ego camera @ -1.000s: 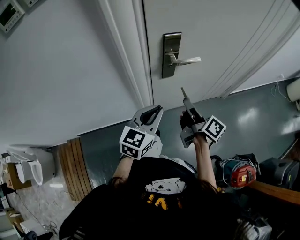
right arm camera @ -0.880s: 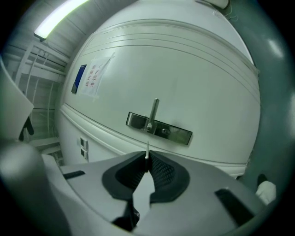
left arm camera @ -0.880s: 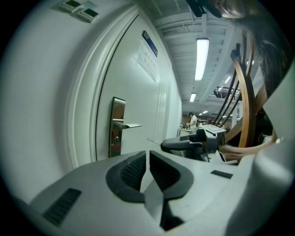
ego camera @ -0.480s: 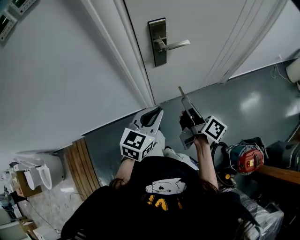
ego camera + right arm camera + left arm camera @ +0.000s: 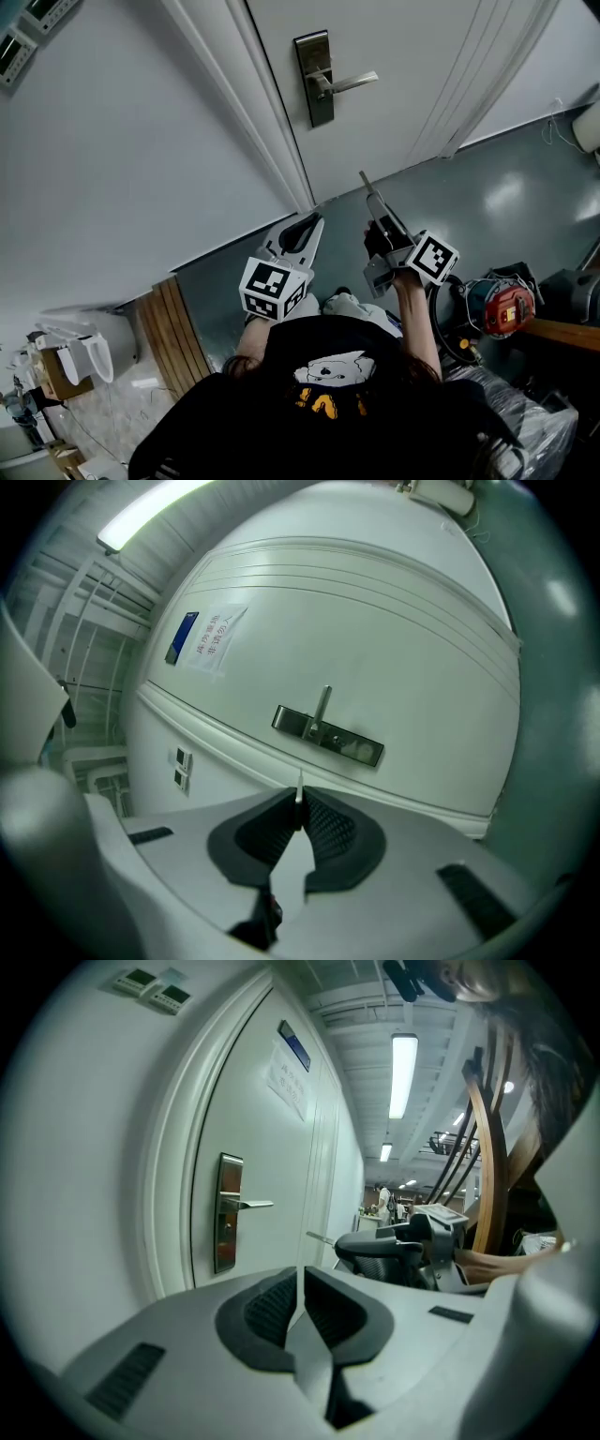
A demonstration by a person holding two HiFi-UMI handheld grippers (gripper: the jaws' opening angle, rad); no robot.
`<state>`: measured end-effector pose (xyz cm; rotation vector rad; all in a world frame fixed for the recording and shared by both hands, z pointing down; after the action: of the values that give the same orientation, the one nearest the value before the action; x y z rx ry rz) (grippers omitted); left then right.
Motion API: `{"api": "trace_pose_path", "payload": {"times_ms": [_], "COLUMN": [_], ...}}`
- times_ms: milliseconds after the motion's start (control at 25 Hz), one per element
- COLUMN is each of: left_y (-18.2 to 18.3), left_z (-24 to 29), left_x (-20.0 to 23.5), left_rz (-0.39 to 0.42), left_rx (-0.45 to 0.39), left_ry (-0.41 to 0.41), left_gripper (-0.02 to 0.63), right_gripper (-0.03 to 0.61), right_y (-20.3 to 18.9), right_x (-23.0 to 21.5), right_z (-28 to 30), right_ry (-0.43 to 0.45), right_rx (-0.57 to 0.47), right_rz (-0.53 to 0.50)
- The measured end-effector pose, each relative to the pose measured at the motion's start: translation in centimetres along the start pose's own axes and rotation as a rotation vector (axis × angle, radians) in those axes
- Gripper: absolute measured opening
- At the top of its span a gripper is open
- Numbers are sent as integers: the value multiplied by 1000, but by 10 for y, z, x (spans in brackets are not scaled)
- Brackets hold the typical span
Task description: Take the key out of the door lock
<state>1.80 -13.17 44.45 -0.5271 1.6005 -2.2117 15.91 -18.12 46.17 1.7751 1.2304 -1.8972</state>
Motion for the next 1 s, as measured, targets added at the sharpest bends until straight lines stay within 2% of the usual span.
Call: {"api": "trace_pose_path", "payload": {"times_ms": [440, 1000], "left_y": [-2, -26], "left_z": [-38, -129], "left_x": [19, 42], "left_rz": [3, 15], "left_rx": [-27, -31], "left_ry": [-32, -88], "left_gripper": [15, 15], "right_gripper": [20, 20], "right_y": [-29, -126], "right_x": [22, 69], "right_z": [-13, -29], "right_ry": [-50, -87], "right_rx": [-41, -73], "right_rz": [-65, -130]}}
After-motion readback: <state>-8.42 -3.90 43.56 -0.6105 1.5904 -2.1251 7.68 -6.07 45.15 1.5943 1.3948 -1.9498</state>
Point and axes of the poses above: the fingertips, and each gripper's own axes: z forward along the fingers, x to its left, y out of its top, the point moved 3 cm from there along -z, backward along the fingers, and after that the axes turned 5 degrees about y, right-handed, at the moved point
